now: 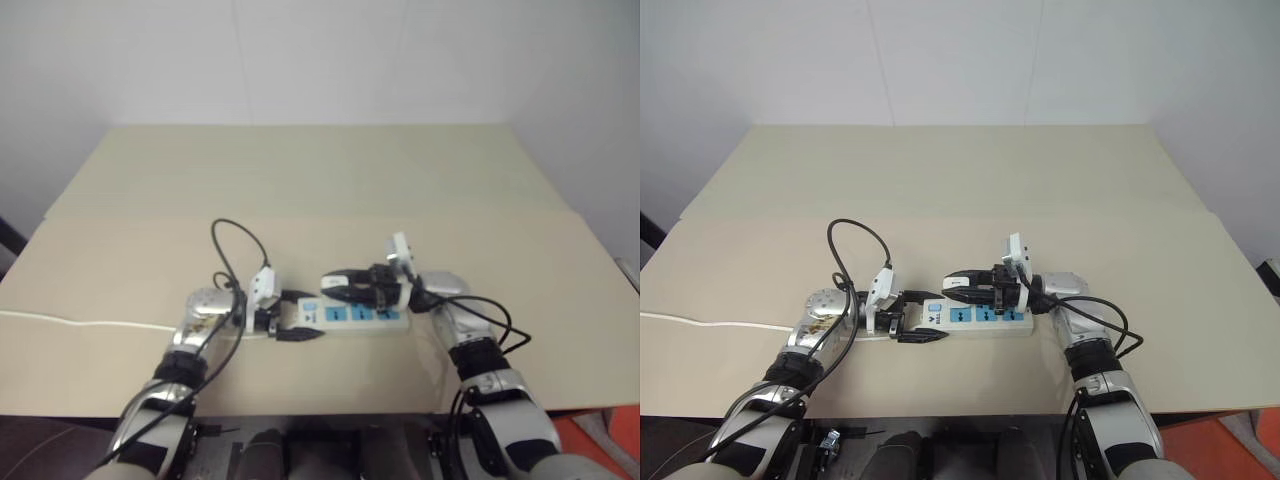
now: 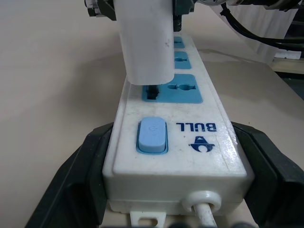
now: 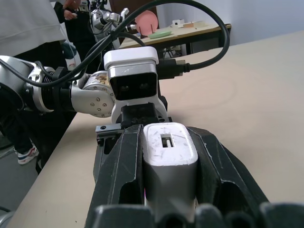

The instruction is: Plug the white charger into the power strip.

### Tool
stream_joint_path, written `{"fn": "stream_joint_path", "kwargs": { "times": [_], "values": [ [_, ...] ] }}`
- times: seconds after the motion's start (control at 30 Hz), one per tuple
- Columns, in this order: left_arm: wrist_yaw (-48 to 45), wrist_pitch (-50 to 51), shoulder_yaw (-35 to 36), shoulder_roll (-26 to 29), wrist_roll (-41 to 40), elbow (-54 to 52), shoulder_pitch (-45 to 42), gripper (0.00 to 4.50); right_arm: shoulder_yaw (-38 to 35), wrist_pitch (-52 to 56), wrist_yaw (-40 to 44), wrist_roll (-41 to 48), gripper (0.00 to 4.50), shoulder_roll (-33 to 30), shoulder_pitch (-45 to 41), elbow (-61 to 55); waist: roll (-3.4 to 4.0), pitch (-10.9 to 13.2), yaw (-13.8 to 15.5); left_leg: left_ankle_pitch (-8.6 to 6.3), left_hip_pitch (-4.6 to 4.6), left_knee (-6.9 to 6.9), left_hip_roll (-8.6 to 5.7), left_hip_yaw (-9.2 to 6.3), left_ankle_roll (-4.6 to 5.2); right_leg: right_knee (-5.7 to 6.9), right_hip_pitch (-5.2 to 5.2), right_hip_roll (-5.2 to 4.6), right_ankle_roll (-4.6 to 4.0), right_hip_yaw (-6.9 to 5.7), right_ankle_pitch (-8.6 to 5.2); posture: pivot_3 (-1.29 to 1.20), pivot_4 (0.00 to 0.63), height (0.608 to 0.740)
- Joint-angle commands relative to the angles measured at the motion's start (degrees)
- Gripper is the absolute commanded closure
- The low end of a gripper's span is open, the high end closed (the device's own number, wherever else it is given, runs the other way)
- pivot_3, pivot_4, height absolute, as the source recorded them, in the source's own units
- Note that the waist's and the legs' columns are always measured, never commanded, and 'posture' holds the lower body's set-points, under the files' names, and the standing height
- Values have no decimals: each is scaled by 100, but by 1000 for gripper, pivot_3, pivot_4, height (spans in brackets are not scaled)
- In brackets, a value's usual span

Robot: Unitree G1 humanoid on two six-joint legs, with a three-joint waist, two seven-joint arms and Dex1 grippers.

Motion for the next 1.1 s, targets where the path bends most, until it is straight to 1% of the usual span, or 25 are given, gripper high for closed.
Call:
{"fn": "stream_joint_path", "kwargs": {
  "times": [0.03, 0.2, 0.4, 0.63, 0.77, 0.93, 1.1],
  "values": [
    [-14, 19, -12, 41, -48, -154, 5, 1201, 18, -379, 334, -91, 3385, -101, -11, 344, 0, 0, 5, 0, 0, 0, 0, 0, 0, -1, 1, 0, 0, 0, 0, 0, 150, 740],
    [-21, 14, -2, 104, -78, -148, -7, 1201, 18, -887, 598, -221, 3385, -234, -187, 975, 0, 0, 11, 0, -1, 0, -1, 0, 0, -3, 3, 0, 0, 0, 0, 0, 150, 740],
    [-22, 16, 7, 159, -102, -197, 67, 1201, -144, -1208, 554, -140, 3385, -171, -427, 1478, 0, 0, 6, 0, 4, 0, 0, 0, 0, -3, 6, -1, 0, 1, 0, 0, 150, 740],
    [-13, 103, -23, 171, -146, -354, 145, 1201, 84, -1429, 590, -458, 3385, -303, -470, 2109, 0, 0, -5, 0, 25, 0, 1, 1, 0, 0, 21, 0, -1, 5, 0, 0, 150, 740],
    [20, 153, -28, 161, -148, -380, 121, 1201, 61, -1529, 431, -438, 3385, -202, -243, 2262, 0, -1, -5, 0, 38, -2, 2, 1, -1, 0, 33, 0, -2, 5, 0, 0, 150, 740],
    [-17, 197, -51, 184, -166, -425, 144, 1201, 193, -1601, 435, -552, 3385, -217, -25, 2282, -6, -6, -9, -5, 106, -23, 3, 2, -7, -16, 97, 0, -5, 5, -4, 0, 150, 740],
    [-39, 214, -63, 210, -166, -443, 154, 1201, 218, -1515, 378, -575, 3385, -207, -112, 2373, -9, -11, -8, -5, 111, -34, 3, 2, -7, -15, 97, 0, -10, 6, -7, 0, 150, 740]
  ]
}}
